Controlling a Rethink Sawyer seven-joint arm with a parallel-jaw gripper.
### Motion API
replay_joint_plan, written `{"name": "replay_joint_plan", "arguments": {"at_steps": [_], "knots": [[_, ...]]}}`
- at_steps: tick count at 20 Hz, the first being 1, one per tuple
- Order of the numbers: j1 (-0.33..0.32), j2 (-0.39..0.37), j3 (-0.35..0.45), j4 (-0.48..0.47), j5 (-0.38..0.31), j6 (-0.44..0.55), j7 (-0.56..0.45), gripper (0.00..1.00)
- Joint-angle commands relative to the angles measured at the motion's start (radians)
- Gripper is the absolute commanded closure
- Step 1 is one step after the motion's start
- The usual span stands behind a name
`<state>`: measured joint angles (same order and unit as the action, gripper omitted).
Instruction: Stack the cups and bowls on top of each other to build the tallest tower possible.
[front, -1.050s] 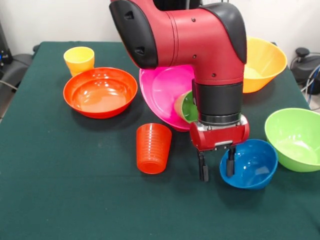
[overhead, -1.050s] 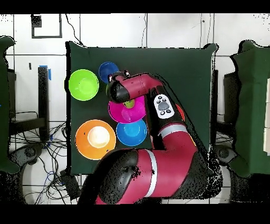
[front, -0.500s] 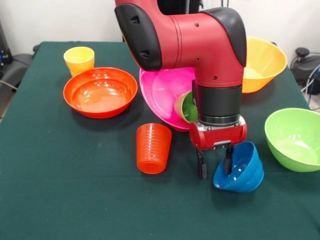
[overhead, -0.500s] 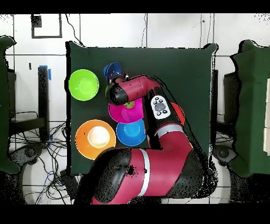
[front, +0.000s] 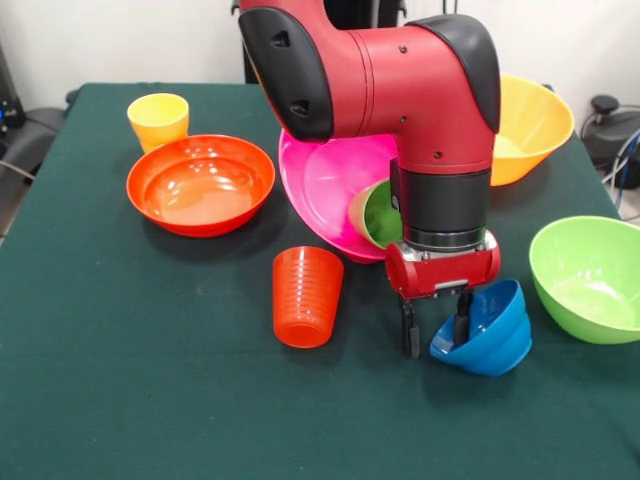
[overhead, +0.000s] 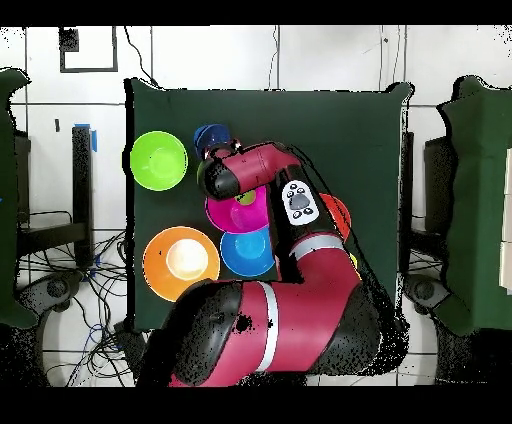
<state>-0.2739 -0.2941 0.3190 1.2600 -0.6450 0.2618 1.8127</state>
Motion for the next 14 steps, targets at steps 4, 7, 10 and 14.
{"name": "replay_joint_plan", "arguments": {"at_steps": [4,7,10,14], "knots": [[0.015,-0.038,0.027,0.029,-0.05,-0.031,-0.015,0.0],[0.005,-0.044,0.049,0.031,-0.049,-0.034,-0.03,0.0],[-0.009,-0.055,0.081,0.036,-0.043,-0.027,-0.051,0.0],[-0.025,-0.061,0.116,0.039,-0.041,-0.023,-0.073,0.0]]}}
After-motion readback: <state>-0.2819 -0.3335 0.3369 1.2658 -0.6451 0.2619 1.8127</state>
